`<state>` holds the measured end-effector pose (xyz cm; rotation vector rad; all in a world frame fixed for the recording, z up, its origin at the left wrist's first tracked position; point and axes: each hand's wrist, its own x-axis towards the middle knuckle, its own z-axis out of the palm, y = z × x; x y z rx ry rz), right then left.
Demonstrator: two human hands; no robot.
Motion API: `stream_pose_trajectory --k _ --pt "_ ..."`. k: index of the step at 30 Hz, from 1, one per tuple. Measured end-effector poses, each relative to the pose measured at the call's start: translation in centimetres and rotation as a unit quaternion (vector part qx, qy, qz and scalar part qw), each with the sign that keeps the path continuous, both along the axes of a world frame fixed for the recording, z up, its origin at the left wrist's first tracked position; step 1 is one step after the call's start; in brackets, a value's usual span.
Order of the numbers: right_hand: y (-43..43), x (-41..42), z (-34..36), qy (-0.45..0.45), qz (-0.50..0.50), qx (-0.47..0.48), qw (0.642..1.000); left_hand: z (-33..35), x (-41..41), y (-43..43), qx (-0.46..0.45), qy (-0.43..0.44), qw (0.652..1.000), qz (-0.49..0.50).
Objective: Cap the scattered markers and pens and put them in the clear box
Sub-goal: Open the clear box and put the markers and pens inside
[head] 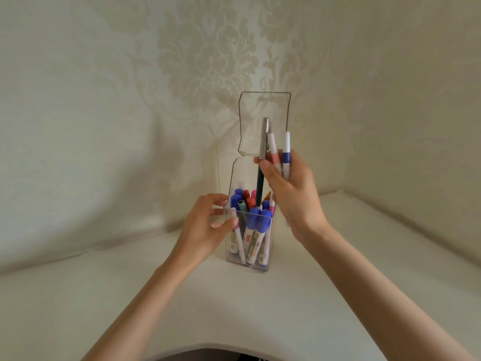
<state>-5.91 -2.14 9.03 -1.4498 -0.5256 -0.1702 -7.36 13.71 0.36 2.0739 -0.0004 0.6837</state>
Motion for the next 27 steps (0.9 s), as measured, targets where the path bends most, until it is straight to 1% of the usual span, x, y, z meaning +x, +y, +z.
stream_pose_trajectory --k 5,10,13,15,18,22,25,27 --pt "1.9 0.9 0.2 0.007 -0.049 -0.037 0.998 1.0 -0.4 0.9 -0.008 -0.007 1.0 -0.02" --pt "3.3 2.2 -0.6 0.019 -0.066 -0.084 0.994 6.2 1.0 1.4 -0.068 -0.084 0.992 -0.058" --pt "3.8 2.8 -1.0 0.005 -0.075 -0.112 0.991 8.4 2.4 0.5 -0.077 -0.097 0.988 -0.089" --pt "4.1 3.1 -1.3 0.024 -0.066 -0.115 0.991 8.7 3.1 -0.2 -0.082 -0.109 0.986 -0.092" --pt "4.0 2.8 -1.6 0.041 -0.052 -0.122 0.99 8.1 3.4 -0.4 -0.058 -0.121 0.989 -0.063" --pt "3.0 1.6 -1.1 0.062 -0.011 -0.068 0.996 6.4 2.5 0.1 0.011 -0.122 0.992 -0.027" --pt "2.1 2.0 -0.9 0.005 -0.011 -0.044 0.999 6.0 1.9 0.5 0.06 -0.138 0.989 -0.016" --pt "1.6 2.2 -0.9 -0.015 -0.009 -0.031 0.999 6.2 1.8 0.4 0.07 -0.136 0.988 -0.016"
